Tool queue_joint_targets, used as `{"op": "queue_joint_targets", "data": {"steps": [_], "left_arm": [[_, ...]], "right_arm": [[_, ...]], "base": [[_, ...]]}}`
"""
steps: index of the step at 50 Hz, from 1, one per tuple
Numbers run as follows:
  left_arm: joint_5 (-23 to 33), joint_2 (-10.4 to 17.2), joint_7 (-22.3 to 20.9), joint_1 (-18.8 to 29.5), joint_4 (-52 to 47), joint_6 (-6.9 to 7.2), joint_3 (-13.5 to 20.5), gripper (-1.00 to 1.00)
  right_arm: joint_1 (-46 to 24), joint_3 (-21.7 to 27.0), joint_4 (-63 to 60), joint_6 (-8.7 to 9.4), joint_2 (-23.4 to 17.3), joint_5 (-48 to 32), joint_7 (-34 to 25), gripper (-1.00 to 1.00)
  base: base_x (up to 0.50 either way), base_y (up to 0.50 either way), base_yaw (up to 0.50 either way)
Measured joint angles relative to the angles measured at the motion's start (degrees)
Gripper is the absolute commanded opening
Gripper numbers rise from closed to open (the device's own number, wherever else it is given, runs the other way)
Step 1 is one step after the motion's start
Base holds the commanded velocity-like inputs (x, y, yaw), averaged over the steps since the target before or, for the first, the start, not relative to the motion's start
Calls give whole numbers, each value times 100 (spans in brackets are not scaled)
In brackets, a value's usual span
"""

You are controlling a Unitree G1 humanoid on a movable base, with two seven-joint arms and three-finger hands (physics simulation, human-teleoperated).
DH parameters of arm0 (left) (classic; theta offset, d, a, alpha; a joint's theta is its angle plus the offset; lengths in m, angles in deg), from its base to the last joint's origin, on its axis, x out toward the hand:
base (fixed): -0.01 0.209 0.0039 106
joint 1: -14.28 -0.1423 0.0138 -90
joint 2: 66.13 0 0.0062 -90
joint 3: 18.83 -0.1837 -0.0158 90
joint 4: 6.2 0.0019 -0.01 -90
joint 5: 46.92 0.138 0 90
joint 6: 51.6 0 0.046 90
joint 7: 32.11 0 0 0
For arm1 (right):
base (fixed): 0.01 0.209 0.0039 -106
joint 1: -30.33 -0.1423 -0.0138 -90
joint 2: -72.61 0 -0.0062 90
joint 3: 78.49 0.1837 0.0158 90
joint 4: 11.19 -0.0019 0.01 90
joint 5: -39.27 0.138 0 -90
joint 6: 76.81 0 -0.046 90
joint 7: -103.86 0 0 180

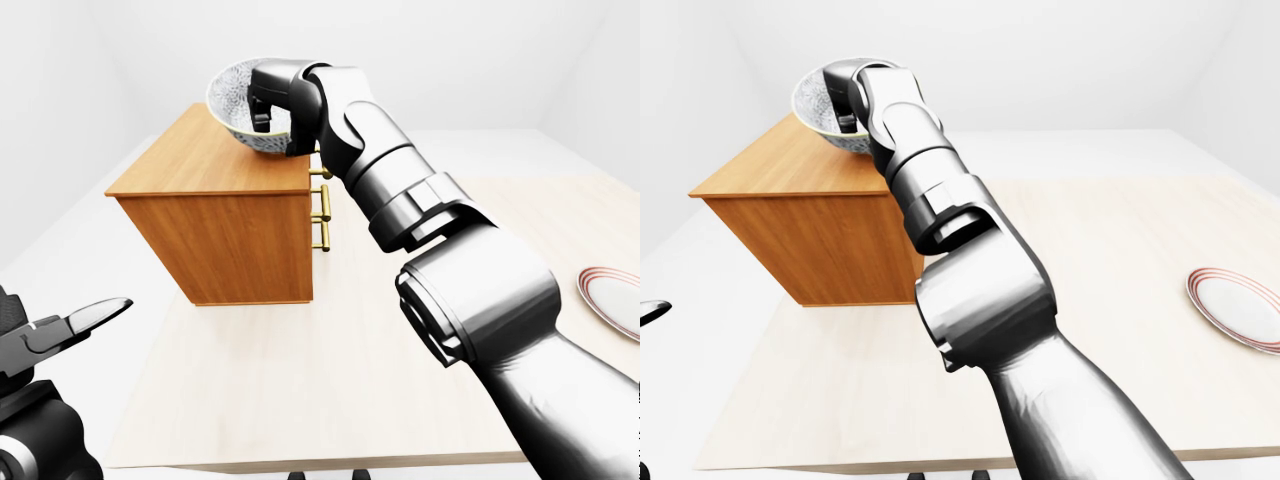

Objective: Put the bowl on top of the cabinet.

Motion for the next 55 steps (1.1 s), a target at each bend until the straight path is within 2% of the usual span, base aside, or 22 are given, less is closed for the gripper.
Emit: {"op": "queue_joint_targets", "data": {"steps": [5,6,10,14,37,55], "left_arm": [[4,-1,0,2,2,0,-3,100],[5,-1,0,2,3,0,-3,100],[3,0,3,3,-3,0,-2,100],[2,1,5,3,-10,0,-1,100],[17,-6,-3,0,-4,0,-11,100],[30,-14,-8,-5,-5,0,-14,100]], "right_arm": [[27,-44,16,0,1,16,3,10],[29,-53,17,0,0,14,5,29],[47,-82,31,0,3,28,-5,52],[52,-102,21,0,2,21,29,100],[69,-88,30,0,-11,47,174,100],[-194,-4,92,0,-130,233,1126,100]], "base": [[0,0,0],[0,0,0],[0,0,0],[0,0,0],[0,0,0],[0,0,0]]}}
